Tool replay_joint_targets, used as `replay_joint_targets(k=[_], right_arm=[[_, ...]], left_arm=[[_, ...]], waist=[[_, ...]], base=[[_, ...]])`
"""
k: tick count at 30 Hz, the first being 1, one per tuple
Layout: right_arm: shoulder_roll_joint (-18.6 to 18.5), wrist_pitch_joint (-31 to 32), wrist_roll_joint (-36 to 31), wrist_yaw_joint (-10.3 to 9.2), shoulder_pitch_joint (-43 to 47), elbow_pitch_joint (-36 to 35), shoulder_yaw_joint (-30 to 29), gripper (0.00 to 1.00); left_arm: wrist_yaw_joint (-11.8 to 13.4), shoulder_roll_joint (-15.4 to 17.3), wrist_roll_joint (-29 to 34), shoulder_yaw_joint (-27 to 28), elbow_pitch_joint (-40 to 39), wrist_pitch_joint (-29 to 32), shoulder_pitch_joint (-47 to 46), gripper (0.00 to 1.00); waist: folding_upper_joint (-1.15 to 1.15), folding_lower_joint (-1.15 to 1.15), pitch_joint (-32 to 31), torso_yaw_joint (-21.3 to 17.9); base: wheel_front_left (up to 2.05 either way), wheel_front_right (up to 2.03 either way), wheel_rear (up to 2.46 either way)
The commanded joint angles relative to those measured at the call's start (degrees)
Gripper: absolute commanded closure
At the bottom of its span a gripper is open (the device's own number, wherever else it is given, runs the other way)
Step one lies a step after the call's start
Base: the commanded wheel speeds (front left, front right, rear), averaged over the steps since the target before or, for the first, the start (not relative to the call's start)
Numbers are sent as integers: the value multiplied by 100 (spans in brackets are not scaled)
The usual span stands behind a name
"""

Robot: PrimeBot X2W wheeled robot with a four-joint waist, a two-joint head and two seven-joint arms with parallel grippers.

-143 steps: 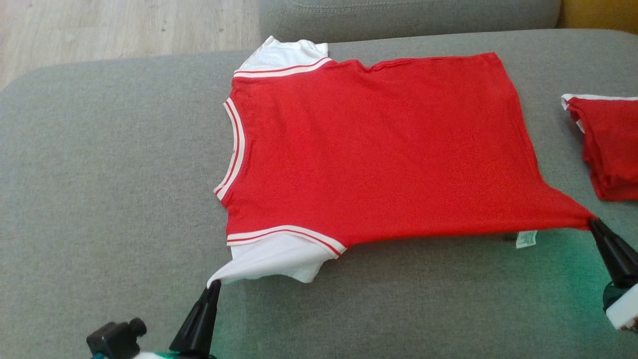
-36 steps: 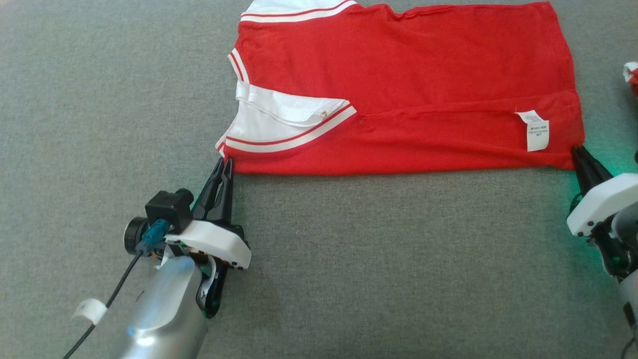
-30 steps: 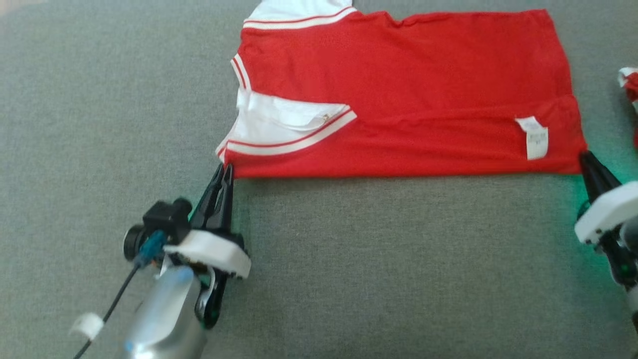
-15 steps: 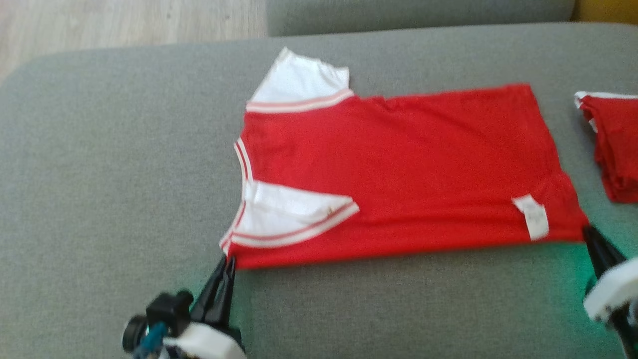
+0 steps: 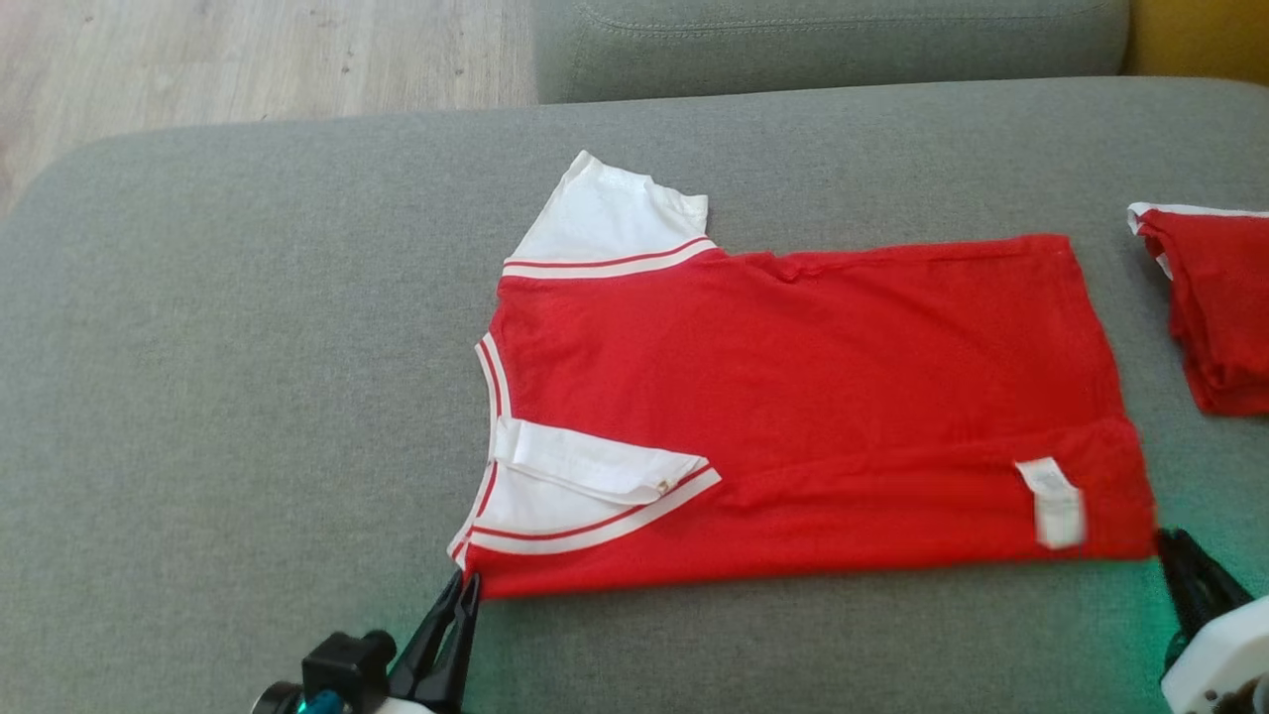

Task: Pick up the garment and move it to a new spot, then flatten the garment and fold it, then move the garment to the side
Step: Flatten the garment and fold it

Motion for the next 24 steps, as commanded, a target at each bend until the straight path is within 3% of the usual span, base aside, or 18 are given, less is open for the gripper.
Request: replay_joint_targets(k=[1,2,3,4,11,18,24], right_arm=[[-149,63,-68,37,24,-211,-30,0],[-130,110,-83,37,42,-251,-54,0],[-119,154,-101,37,56,-298,-85,0],[-120,172,-136,37,66,-358,-120,0],[16,-200,-460,37,16,-1155,-240,0],[105,-151,-673,37,-202,-1499,-125,0],[96,-145,-762,37,-604,-1652,-50,0]], left_arm=[[9,81,-18,144,-97,15,-203,100],[13,84,12,115,-57,33,-238,75],[15,80,29,89,-24,58,-269,9],[38,71,35,88,-9,73,-299,0],[139,428,164,260,-591,331,-816,0],[-383,987,220,303,-931,1183,-2516,0],[-631,1181,-364,67,-355,2268,-4557,0]], waist=[[0,1,-14,-3],[0,1,-23,-9],[0,1,-33,-19],[0,1,-43,-31],[0,1,44,-218],[0,1,513,-444],[0,1,1182,-758]], base=[[0,0,0],[0,0,0],[0,0,0],[0,0,0],[0,0,0],[0,0,0],[0,0,0]])
